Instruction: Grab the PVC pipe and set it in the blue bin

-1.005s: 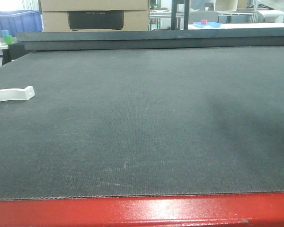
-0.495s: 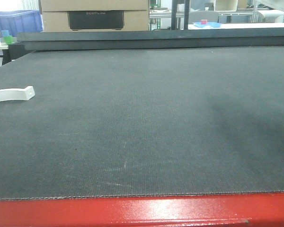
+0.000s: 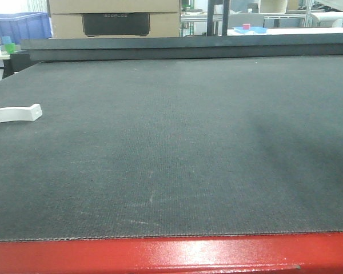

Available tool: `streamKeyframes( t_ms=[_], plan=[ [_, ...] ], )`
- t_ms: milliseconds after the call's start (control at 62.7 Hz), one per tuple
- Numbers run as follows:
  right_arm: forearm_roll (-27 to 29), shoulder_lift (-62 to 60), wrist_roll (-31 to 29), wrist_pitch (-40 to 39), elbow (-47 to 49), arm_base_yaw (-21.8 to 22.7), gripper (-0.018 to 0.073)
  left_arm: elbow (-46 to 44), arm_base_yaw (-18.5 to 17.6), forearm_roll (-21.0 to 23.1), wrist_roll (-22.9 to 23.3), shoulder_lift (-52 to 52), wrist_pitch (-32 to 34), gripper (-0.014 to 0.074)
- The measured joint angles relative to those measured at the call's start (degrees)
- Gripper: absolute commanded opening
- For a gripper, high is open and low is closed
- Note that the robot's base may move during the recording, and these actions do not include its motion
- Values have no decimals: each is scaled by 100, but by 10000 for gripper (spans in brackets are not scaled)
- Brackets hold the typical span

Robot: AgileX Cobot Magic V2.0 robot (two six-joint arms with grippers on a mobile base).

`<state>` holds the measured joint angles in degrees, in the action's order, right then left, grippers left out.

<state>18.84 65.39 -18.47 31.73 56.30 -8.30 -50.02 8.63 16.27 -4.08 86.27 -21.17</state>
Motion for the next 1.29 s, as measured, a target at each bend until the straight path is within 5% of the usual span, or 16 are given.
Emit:
streamKeyframes(
  t_ms=[1037,1293],
  plan=[
    [0,0,13,-106,0,0,-167,0,0,-399,0,622,330,332],
    [0,0,13,-163,0,0,-167,0,0,-486,0,622,363,155]
  ],
)
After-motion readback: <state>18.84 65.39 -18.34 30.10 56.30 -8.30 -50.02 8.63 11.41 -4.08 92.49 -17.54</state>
